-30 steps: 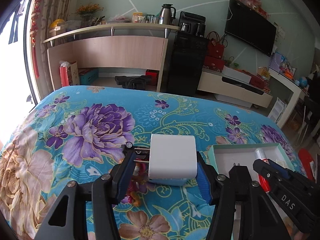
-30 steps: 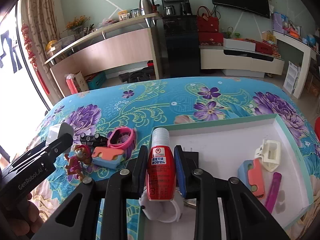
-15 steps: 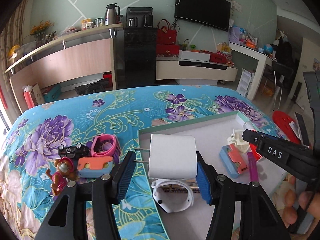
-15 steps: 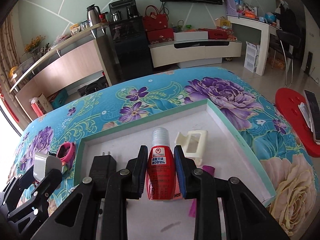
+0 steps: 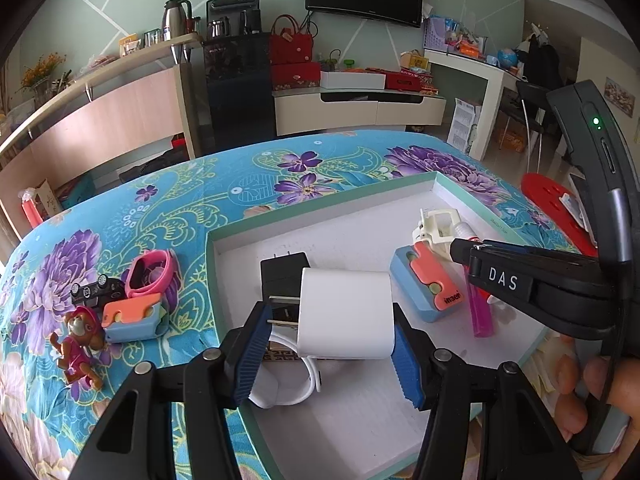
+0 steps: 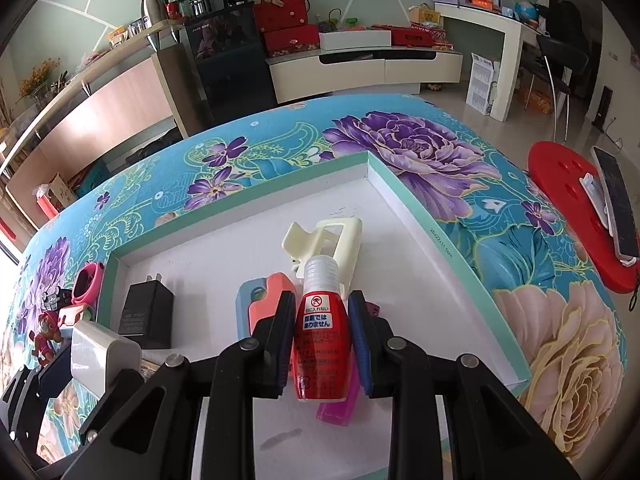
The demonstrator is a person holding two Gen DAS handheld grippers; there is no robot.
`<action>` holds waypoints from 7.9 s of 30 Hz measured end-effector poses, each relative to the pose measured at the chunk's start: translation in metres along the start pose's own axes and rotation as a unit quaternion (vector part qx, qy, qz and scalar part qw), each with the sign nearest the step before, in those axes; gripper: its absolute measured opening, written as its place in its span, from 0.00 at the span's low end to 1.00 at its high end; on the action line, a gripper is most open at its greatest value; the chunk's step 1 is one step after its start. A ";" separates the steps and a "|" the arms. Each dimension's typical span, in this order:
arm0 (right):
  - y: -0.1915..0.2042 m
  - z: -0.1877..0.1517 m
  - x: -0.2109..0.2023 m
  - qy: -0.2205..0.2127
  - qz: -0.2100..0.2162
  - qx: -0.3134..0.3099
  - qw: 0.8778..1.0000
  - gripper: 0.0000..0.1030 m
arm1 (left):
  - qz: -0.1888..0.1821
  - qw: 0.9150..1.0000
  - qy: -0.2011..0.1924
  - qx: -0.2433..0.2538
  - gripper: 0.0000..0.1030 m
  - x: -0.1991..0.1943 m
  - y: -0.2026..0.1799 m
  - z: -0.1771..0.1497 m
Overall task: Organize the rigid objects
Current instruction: 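Carry the white adapter and red bottle over the white tray, then open the left tool to drop the adapter while the right tool releases the bottle, then move both open tools back toward the remaining pile, then grasp the toy dog figure with the left tool, then hold the toy dog in the left tool while the right tool grasps the orange-blue case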
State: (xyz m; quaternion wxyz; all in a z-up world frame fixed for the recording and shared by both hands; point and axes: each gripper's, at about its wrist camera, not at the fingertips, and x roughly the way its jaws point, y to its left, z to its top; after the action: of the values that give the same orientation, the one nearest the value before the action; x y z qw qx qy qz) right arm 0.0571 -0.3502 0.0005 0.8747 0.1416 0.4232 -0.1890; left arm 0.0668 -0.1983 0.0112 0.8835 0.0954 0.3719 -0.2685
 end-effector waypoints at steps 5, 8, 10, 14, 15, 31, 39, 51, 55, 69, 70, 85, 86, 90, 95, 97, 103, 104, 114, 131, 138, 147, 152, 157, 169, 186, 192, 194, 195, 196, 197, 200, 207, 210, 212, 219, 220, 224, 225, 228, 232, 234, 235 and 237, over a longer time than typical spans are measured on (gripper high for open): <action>0.000 0.000 0.002 0.004 0.001 0.001 1.000 0.27 | -0.007 1.000 0.008 0.008 0.59 0.002 -0.006 -0.002; 0.001 0.000 0.003 0.005 0.002 -0.001 1.000 0.27 | -0.007 1.000 0.008 0.013 0.59 0.002 -0.009 -0.003; 0.001 -0.001 0.003 0.007 0.001 -0.002 1.000 0.27 | -0.009 1.000 0.007 0.012 0.59 0.003 -0.009 -0.003; 0.003 -0.001 0.005 0.011 -0.003 -0.007 1.000 0.27 | -0.008 1.000 0.003 0.012 0.59 0.002 -0.009 -0.003; 0.004 -0.001 0.005 0.013 -0.003 -0.009 1.000 0.27 | -0.007 1.000 0.003 0.012 0.59 0.003 -0.009 -0.003; 0.000 0.003 -0.008 -0.018 0.006 0.002 1.000 0.34 | 0.001 1.000 -0.024 0.011 0.63 -0.010 -0.002 0.004; 0.007 0.003 -0.010 -0.022 0.013 -0.008 1.000 0.34 | 0.031 0.998 -0.052 -0.019 0.63 -0.027 0.023 0.011; 0.045 0.002 -0.015 -0.028 0.053 -0.045 0.997 0.34 | 0.119 0.984 -0.060 -0.116 0.69 -0.041 0.101 0.006; 0.061 -0.001 -0.015 -0.026 0.067 -0.065 0.995 0.34 | 0.135 0.979 -0.051 -0.143 0.69 -0.041 0.119 0.001; 0.072 -0.002 -0.011 -0.030 0.060 -0.080 0.995 0.83 | 0.153 0.975 -0.030 -0.157 1.00 -0.030 0.127 -0.005; 0.072 -0.002 -0.011 -0.029 0.057 -0.080 0.995 0.85 | 0.154 0.975 -0.029 -0.158 1.00 -0.029 0.128 -0.006; 0.072 -0.001 -0.011 -0.043 0.046 -0.078 0.995 0.98 | 0.173 0.966 -0.006 -0.193 1.00 -0.022 0.145 -0.015; 0.073 -0.001 -0.011 -0.044 0.047 -0.079 0.995 0.98 | 0.174 0.965 -0.007 -0.195 1.00 -0.023 0.146 -0.015; 0.078 -0.002 -0.015 -0.052 0.051 -0.084 0.994 0.98 | 0.180 0.961 -0.010 -0.209 1.00 -0.026 0.152 -0.017; 0.092 -0.003 -0.020 -0.062 0.063 -0.093 0.992 0.98 | 0.190 0.954 -0.017 -0.231 1.00 -0.032 0.164 -0.019; 0.101 -0.004 -0.021 -0.067 0.076 -0.097 0.990 0.98 | 0.197 0.951 -0.019 -0.237 1.00 -0.035 0.169 -0.020; 0.130 -0.003 -0.023 -0.070 0.130 -0.091 0.985 0.98 | 0.226 0.940 -0.013 -0.256 1.00 -0.043 0.189 -0.024; 0.135 -0.002 -0.023 -0.072 0.141 -0.089 0.983 0.98 | 0.230 0.938 -0.011 -0.260 1.00 -0.045 0.193 -0.024; 0.160 0.004 -0.017 -0.080 0.146 -0.112 0.980 0.98 | 0.260 0.919 0.008 -0.296 1.00 -0.062 0.223 -0.024; 0.184 0.000 -0.006 -0.072 0.152 -0.106 0.980 0.98 | 0.218 0.928 0.068 -0.294 1.00 -0.021 0.243 -0.030; 0.193 -0.008 -0.001 -0.059 0.134 -0.131 0.980 0.98 | 0.183 0.936 0.086 -0.287 1.00 -0.002 0.240 -0.037; 0.199 -0.013 0.000 -0.050 0.117 -0.166 0.978 0.98 | 0.185 0.941 0.107 -0.262 1.00 0.010 0.240 -0.038; 0.201 -0.005 -0.002 -0.044 0.135 -0.152 0.978 0.98 | 0.187 0.942 0.109 -0.257 1.00 0.013 0.243 -0.039; 0.216 -0.003 0.001 -0.041 0.136 -0.169 0.975 0.98 | 0.178 0.944 0.111 -0.255 0.97 0.018 0.246 -0.042; 0.232 -0.005 0.021 -0.026 0.154 -0.169 0.973 0.98 | 0.167 0.951 0.111 -0.233 0.80 0.022 0.237 -0.039; 0.231 -0.011 0.022 -0.021 0.155 -0.173 0.973 0.98 | 0.172 0.936 0.093 -0.292 0.54 0.005 0.259 -0.049; 0.240 -0.017 0.020 -0.021 0.161 -0.195 0.967 0.98 | 0.200 0.918 0.076 -0.334 0.54 -0.012 0.278 -0.058; 0.244 -0.020 0.020 -0.019 0.170 -0.201 0.965 0.98 | 0.206 0.912 0.070 -0.346 0.54 -0.017 0.284 -0.061; 0.246 -0.022 0.020 -0.018 0.175 -0.203 0.963 0.98 | 0.209 0.910 0.068 -0.351 0.54 -0.020 0.286 -0.063; 0.248 -0.023 0.020 -0.017 0.179 -0.204 0.962 0.98 | 0.210 0.909 0.066 -0.355 0.54 -0.022 0.288 -0.064; 0.250 -0.024 0.020 -0.016 0.181 -0.207 0.961 0.98 | 0.211 0.907 0.064 -0.358 0.54 -0.023 0.290 -0.065; 0.256 -0.029 0.024 -0.009 0.182 -0.216 0.959 0.98 | 0.210 0.906 0.062 -0.362 0.54 -0.025 0.291 -0.066; 0.265 -0.039 0.039 0.016 0.176 -0.224 0.959 0.98 | 0.203 0.908 0.067 -0.361 0.54 -0.023 0.290 -0.064; 0.268 -0.042 0.045 0.025 0.170 -0.228 0.958 0.97 | 0.202 0.907 0.070 -0.362 0.54 -0.021 0.291 -0.065; 0.270 -0.044 0.049 0.031 0.163 -0.232 0.958 0.97 | 0.201 0.907 0.072 -0.363 0.54 -0.021 0.291 -0.066; 0.274 -0.048 0.062 0.039 0.144 -0.242 0.959 0.97 | 0.202 0.908 0.077 -0.359 0.54 -0.017 0.291 -0.066; 0.275 -0.048 0.062 0.038 0.141 -0.246 0.958 0.97 | 0.202 0.908 0.077 -0.359 0.54 -0.017 0.291 -0.066; 0.282 -0.053 0.064 0.033 0.133 -0.264 0.955 0.97 | 0.203 0.908 0.079 -0.358 0.54 -0.017 0.291 -0.066; 0.283 -0.053 0.065 0.033 0.134 -0.265 0.954 0.97 | 0.203 0.908 0.079 -0.357 0.54 -0.017 0.290 -0.066; 0.283 -0.053 0.065 0.033 0.133 -0.266 0.954 0.97 | 0.204 0.908 0.081 -0.356 0.54 -0.016 0.290 -0.066; 0.283 -0.053 0.065 0.032 0.132 -0.265 0.955 0.97 | 0.204 0.909 0.081 -0.355 0.54 -0.016 0.290 -0.066; 0.283 -0.054 0.065 0.031 0.133 -0.263 0.955 0.97 | 0.204 0.909 0.082 -0.355 0.54 -0.016 0.290 -0.066; 0.283 -0.053 0.064 0.031 0.133 -0.261 0.956 0.96 | 0.204 0.909 0.081 -0.355 0.54 -0.016 0.290 -0.066; 0.282 -0.053 0.063 0.029 0.135 -0.257 0.956 0.85 | 0.204 0.909 0.081 -0.355 0.54 -0.016 0.290 -0.066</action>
State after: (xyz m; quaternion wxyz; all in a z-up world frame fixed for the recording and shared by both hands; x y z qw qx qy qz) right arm 0.1841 -0.0911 -0.0568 0.8862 -0.0265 0.4597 0.0505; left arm 0.1764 0.0755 -0.0331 0.8611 -0.1295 0.4857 0.0758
